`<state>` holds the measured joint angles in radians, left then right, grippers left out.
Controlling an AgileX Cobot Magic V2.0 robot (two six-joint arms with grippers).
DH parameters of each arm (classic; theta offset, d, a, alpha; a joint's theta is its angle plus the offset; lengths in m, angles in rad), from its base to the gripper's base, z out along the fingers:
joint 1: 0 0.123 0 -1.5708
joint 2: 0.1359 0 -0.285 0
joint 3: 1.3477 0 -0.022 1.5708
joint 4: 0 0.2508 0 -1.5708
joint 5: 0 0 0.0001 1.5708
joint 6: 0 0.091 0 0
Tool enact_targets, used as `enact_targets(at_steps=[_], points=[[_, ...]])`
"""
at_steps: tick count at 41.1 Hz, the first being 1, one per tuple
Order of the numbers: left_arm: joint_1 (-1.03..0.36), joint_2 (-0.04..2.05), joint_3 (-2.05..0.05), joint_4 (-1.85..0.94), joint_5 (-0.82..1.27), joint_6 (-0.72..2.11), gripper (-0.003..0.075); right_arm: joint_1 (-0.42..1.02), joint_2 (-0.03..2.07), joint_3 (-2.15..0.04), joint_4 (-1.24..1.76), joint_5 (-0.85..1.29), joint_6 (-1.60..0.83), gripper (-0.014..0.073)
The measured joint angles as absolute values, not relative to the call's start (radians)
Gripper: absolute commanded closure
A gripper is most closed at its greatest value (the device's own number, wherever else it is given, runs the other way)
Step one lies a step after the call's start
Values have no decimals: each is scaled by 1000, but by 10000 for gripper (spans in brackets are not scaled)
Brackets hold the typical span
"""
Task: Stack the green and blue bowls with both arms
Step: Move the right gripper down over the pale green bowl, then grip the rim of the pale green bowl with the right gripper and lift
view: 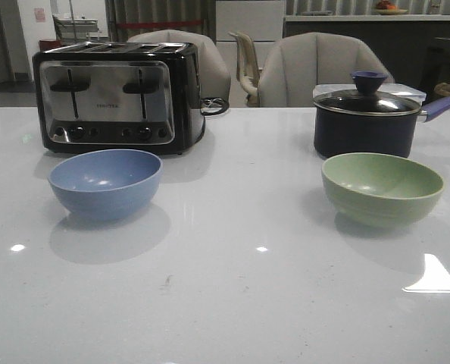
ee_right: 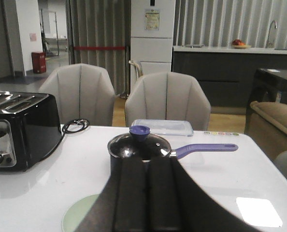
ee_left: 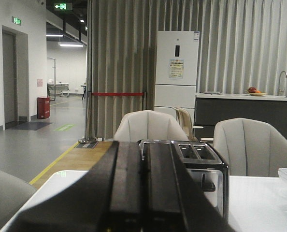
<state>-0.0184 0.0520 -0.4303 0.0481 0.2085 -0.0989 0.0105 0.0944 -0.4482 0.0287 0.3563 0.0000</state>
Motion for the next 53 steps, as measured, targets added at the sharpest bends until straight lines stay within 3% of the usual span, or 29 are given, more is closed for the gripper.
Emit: enact_targets(at_steps=[10,30,34,40,43,53], points=[[-18,238,-636,48,478,-99,619,11,325,-650,29,597,0,559],[-18,380,-561,48,585,-99,619,11,674,-598,29,673,0,555],[-18,381,-546,48,585,-99,619,11,733,-596,29,673,0,467],[-18,381,-540,48,585,-99,619,11,807,-596,29,656,0,169],[-18,381,-540,48,585,-99,618,11,846,-606,36,647,0,74],[-18,381,-540,48,585,-99,619,11,1059,-729,147,648,0,58]])
